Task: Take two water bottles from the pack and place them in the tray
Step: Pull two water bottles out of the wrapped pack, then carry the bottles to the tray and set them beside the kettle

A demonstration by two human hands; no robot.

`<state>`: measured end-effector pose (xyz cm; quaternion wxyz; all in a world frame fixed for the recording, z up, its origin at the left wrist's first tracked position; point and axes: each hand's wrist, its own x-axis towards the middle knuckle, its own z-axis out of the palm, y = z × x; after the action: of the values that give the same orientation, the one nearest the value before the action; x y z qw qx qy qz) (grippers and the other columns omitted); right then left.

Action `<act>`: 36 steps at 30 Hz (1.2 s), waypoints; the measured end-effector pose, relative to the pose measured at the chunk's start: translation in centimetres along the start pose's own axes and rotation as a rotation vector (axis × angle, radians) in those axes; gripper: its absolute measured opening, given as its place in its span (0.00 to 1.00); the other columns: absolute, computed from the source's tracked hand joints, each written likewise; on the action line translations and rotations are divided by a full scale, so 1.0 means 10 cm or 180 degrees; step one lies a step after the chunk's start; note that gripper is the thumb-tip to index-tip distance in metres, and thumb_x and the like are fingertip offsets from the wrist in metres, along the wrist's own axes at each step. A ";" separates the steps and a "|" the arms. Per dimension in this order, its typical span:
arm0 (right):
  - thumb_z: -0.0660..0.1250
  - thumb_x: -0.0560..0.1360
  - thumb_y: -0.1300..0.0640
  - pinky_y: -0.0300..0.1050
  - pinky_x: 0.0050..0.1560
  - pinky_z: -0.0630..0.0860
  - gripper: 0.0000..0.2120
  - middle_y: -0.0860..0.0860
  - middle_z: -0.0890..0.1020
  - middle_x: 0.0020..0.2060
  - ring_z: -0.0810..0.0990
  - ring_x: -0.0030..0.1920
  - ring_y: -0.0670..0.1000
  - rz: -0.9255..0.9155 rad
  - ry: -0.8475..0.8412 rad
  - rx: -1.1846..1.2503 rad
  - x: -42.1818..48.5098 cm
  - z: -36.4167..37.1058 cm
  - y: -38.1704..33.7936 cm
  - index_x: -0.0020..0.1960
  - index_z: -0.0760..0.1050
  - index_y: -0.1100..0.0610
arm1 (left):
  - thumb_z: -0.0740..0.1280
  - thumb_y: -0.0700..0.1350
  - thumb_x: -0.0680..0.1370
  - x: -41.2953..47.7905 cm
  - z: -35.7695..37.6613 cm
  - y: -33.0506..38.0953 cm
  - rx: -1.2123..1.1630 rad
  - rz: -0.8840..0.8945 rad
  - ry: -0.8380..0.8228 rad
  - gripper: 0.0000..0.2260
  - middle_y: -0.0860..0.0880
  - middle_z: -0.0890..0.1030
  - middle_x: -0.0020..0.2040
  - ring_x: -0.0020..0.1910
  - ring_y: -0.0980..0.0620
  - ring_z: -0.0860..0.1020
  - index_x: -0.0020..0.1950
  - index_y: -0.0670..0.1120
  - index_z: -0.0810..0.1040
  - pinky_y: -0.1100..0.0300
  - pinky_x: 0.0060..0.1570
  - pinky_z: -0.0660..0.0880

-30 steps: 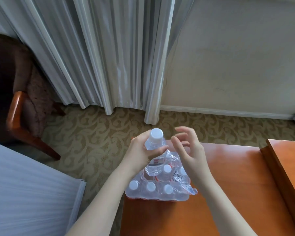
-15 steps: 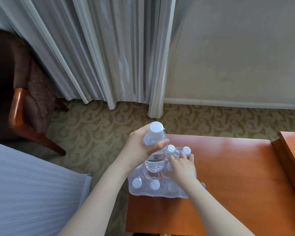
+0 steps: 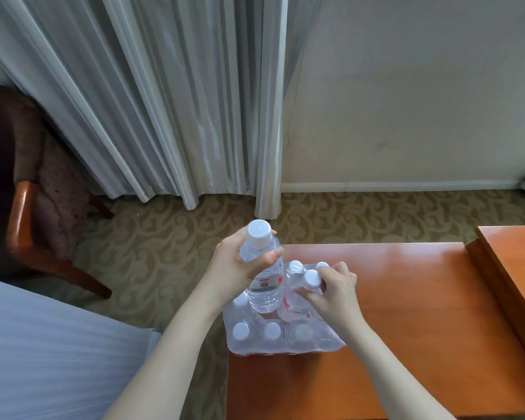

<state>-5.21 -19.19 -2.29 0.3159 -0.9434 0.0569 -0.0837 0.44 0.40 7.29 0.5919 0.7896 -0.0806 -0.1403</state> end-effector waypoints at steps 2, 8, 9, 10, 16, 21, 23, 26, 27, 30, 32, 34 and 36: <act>0.73 0.63 0.39 0.37 0.42 0.60 0.20 0.38 0.65 0.26 0.66 0.39 0.51 -0.0078 0.0393 0.0311 0.03 -0.32 -0.17 0.32 0.64 0.49 | 0.70 0.59 0.64 -0.02 0.00 0.06 0.0005 0.0048 -0.0024 0.15 0.56 0.82 0.44 0.50 0.48 0.81 0.48 0.56 0.79 0.45 0.55 0.79; 0.64 0.68 0.38 0.38 0.51 0.69 0.21 0.40 0.71 0.45 0.70 0.50 0.48 -0.0306 0.0639 0.0983 0.25 -1.18 -0.75 0.44 0.74 0.56 | 0.69 0.60 0.63 -0.05 -0.04 0.33 0.0053 0.0230 0.0017 0.15 0.56 0.82 0.43 0.49 0.49 0.82 0.46 0.56 0.79 0.51 0.52 0.79; 0.64 0.68 0.40 0.34 0.52 0.70 0.20 0.41 0.74 0.48 0.73 0.51 0.47 -0.0322 0.0537 0.1154 0.27 -1.29 -0.81 0.48 0.75 0.56 | 0.70 0.59 0.63 -0.05 -0.05 0.38 0.0031 0.0257 0.0040 0.15 0.55 0.82 0.43 0.49 0.49 0.82 0.46 0.55 0.80 0.52 0.51 0.79; 0.64 0.69 0.41 0.31 0.51 0.71 0.20 0.43 0.78 0.50 0.76 0.51 0.44 -0.0317 0.0430 0.1277 0.27 -1.40 -0.87 0.51 0.75 0.56 | 0.71 0.58 0.64 -0.05 -0.06 0.44 0.0009 0.0287 0.0068 0.14 0.55 0.82 0.43 0.49 0.48 0.82 0.46 0.55 0.80 0.52 0.51 0.79; 0.68 0.71 0.41 0.32 0.39 0.74 0.19 0.47 0.83 0.41 0.80 0.44 0.46 -0.0498 0.0495 0.0789 0.25 -1.74 -0.98 0.47 0.77 0.58 | 0.69 0.61 0.62 0.01 -0.04 0.87 0.0095 0.0567 -0.0009 0.17 0.51 0.85 0.42 0.46 0.49 0.83 0.44 0.52 0.82 0.48 0.51 0.80; 0.65 0.68 0.38 0.39 0.41 0.74 0.24 0.50 0.84 0.40 0.80 0.42 0.49 -0.0566 0.0736 0.0619 0.16 -2.00 -0.96 0.46 0.76 0.59 | 0.69 0.61 0.63 0.09 0.14 1.21 0.0124 0.0826 -0.0405 0.17 0.49 0.85 0.42 0.45 0.49 0.83 0.44 0.51 0.81 0.50 0.49 0.80; 0.67 0.69 0.41 0.40 0.41 0.74 0.21 0.51 0.84 0.40 0.80 0.41 0.50 -0.0496 0.0871 0.0558 0.11 -2.14 -0.91 0.45 0.76 0.60 | 0.69 0.61 0.64 0.12 0.25 1.31 0.0179 0.0955 -0.0581 0.18 0.48 0.84 0.42 0.45 0.49 0.83 0.44 0.50 0.81 0.51 0.49 0.80; 0.65 0.69 0.39 0.44 0.41 0.76 0.23 0.52 0.84 0.39 0.81 0.39 0.51 -0.0385 0.1066 0.0449 0.01 -2.39 -0.81 0.44 0.75 0.60 | 0.69 0.61 0.65 0.15 0.49 1.47 0.0238 0.1116 -0.0843 0.18 0.48 0.84 0.42 0.44 0.49 0.83 0.45 0.49 0.81 0.52 0.48 0.80; 0.64 0.68 0.37 0.46 0.41 0.76 0.24 0.53 0.83 0.38 0.81 0.39 0.51 -0.0336 0.1121 0.0427 -0.04 -2.47 -0.76 0.44 0.75 0.60 | 0.70 0.61 0.66 0.15 0.59 1.52 0.0242 0.1152 -0.0920 0.17 0.49 0.84 0.41 0.42 0.50 0.83 0.44 0.49 0.81 0.54 0.46 0.80; 0.63 0.68 0.36 0.51 0.41 0.77 0.24 0.53 0.82 0.38 0.81 0.39 0.53 -0.0205 0.1265 0.0409 -0.18 -2.76 -0.56 0.44 0.74 0.58 | 0.71 0.57 0.68 0.15 0.92 1.71 0.0172 0.1235 -0.1180 0.14 0.51 0.84 0.39 0.39 0.56 0.82 0.44 0.48 0.81 0.59 0.44 0.78; 0.64 0.69 0.36 0.45 0.40 0.77 0.24 0.55 0.82 0.37 0.80 0.38 0.53 -0.0145 0.1404 0.0346 -0.30 -2.97 -0.42 0.44 0.74 0.59 | 0.71 0.57 0.69 0.14 1.17 1.83 0.0164 0.1311 -0.1346 0.14 0.51 0.84 0.40 0.40 0.54 0.82 0.45 0.47 0.81 0.56 0.45 0.79; 0.66 0.70 0.38 0.38 0.36 0.72 0.23 0.56 0.82 0.36 0.78 0.35 0.52 -0.0089 0.1563 0.0272 -0.44 -3.19 -0.28 0.43 0.74 0.60 | 0.71 0.55 0.71 0.12 1.45 1.97 0.0250 0.1447 -0.1450 0.11 0.51 0.84 0.40 0.40 0.55 0.82 0.45 0.48 0.81 0.58 0.44 0.79; 0.66 0.70 0.38 0.38 0.35 0.71 0.23 0.56 0.82 0.35 0.77 0.35 0.53 0.0009 0.1695 0.0237 -0.60 -3.43 -0.12 0.43 0.74 0.60 | 0.71 0.53 0.72 0.07 1.76 2.11 0.0378 0.1631 -0.1517 0.09 0.53 0.84 0.39 0.38 0.59 0.81 0.45 0.48 0.81 0.65 0.41 0.77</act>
<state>-17.66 -37.39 24.71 0.3243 -0.8758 0.1361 -0.3306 -3.63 -21.93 22.83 0.5256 0.7217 -0.4200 -0.1626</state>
